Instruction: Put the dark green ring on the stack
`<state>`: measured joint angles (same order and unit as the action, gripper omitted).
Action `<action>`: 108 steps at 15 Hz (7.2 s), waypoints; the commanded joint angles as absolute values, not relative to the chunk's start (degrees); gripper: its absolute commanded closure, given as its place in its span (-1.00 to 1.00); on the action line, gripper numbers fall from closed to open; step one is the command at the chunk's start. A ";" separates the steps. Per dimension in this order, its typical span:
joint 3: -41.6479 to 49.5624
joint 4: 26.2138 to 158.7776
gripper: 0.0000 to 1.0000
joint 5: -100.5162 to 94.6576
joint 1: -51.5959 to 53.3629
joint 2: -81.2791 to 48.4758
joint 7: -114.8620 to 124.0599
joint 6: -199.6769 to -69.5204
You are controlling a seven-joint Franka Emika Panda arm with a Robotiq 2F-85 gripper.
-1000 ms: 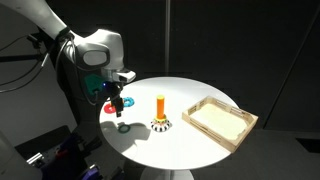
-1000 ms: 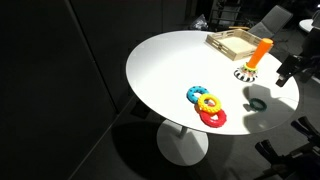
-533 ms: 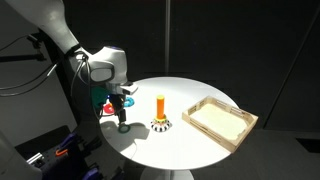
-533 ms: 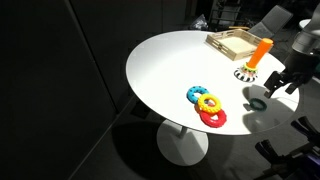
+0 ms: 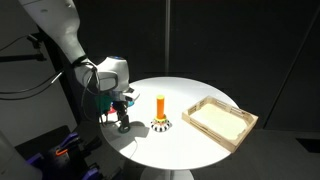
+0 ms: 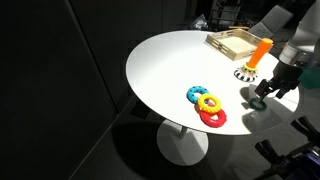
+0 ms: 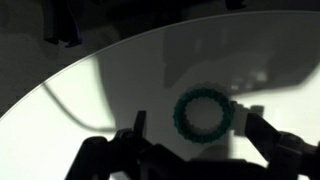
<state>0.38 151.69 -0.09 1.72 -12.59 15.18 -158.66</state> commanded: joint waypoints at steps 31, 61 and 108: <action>4.67 146.46 0.06 1.42 5.77 -16.86 16.84 -159.63; 7.49 141.35 0.06 -14.41 -1.29 -1.29 33.47 -158.37; 7.95 136.22 0.06 -0.88 -1.59 -5.38 29.04 -160.53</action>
